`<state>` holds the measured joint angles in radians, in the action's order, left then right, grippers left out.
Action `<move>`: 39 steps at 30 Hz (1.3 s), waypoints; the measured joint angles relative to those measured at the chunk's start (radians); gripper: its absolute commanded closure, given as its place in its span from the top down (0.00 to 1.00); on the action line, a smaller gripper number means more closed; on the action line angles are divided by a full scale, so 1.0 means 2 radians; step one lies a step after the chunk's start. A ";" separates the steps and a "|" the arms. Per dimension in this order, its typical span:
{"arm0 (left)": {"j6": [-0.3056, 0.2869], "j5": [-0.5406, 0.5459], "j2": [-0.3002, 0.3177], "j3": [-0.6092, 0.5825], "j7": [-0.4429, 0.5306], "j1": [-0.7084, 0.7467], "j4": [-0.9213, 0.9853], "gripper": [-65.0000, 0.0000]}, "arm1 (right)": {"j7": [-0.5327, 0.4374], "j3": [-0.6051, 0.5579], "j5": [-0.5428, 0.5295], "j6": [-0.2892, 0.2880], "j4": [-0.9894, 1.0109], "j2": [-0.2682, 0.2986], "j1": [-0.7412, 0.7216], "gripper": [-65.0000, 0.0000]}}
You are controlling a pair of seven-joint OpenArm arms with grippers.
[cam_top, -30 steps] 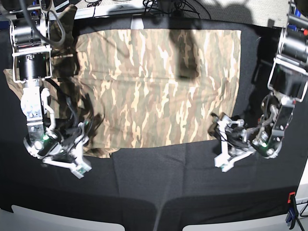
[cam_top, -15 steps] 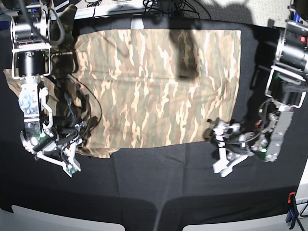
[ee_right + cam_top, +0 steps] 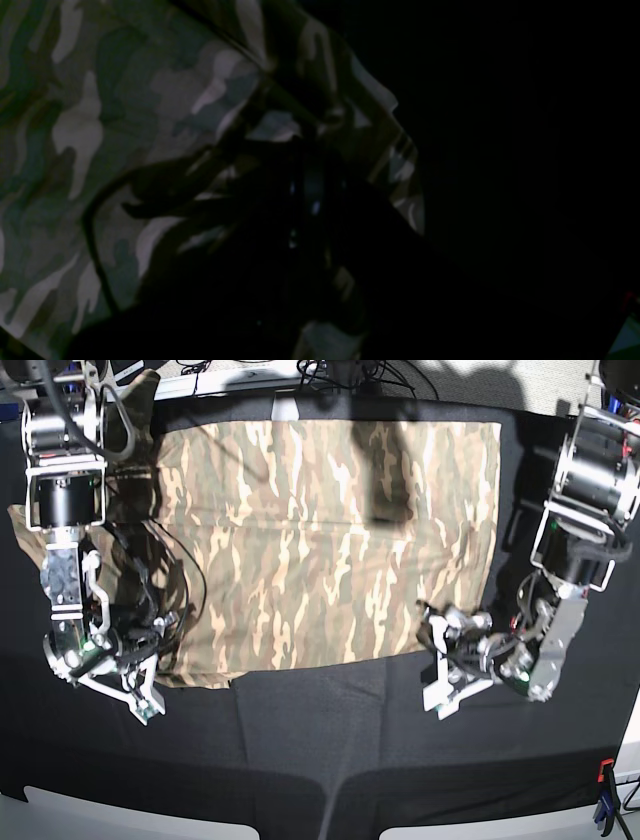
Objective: Layout the t-shirt on the table in an organized manner, then fold the t-shirt properly
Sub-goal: 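Grasp the shirt hem corners with both grippers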
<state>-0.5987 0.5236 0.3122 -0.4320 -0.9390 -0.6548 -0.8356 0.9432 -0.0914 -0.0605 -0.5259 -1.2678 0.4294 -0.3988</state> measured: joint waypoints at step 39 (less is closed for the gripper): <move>0.062 0.132 0.038 0.000 -0.032 -0.028 0.069 0.45 | 0.012 0.000 0.000 0.000 0.000 0.000 0.000 0.00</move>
<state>-0.4744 0.7868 0.3885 -0.4320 -1.0035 -0.7116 -0.6968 0.9668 -0.0914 -0.0605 -0.5259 -1.2686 0.4294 -0.3988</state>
